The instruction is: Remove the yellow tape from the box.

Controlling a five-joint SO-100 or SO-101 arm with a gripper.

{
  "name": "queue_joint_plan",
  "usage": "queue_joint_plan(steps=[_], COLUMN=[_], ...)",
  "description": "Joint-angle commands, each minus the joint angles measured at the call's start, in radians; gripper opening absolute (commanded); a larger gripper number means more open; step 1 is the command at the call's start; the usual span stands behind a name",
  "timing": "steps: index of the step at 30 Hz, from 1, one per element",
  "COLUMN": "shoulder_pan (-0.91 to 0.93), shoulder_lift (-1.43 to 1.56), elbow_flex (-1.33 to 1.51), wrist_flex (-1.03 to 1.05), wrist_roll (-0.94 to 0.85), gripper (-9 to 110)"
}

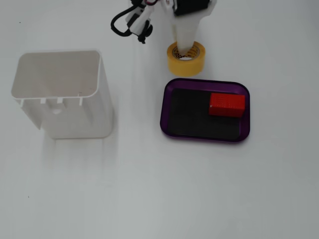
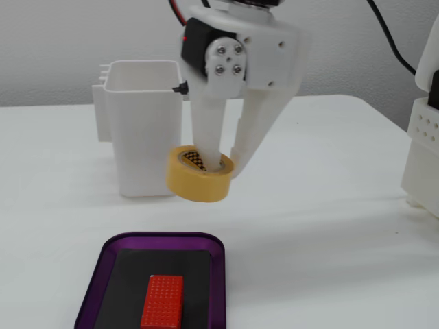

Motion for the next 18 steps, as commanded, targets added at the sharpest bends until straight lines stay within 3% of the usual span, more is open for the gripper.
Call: queue_joint_plan(steps=[1,10,18], shoulder_pan=[0.0,0.012,0.012], shoulder_lift=[0.184,0.371,0.376], elbow_flex=[0.227,0.693,0.773], wrist_flex=[-0.101,-0.38,-0.436], wrist_roll=[0.0,0.0,0.0], gripper=[-1,-1,0])
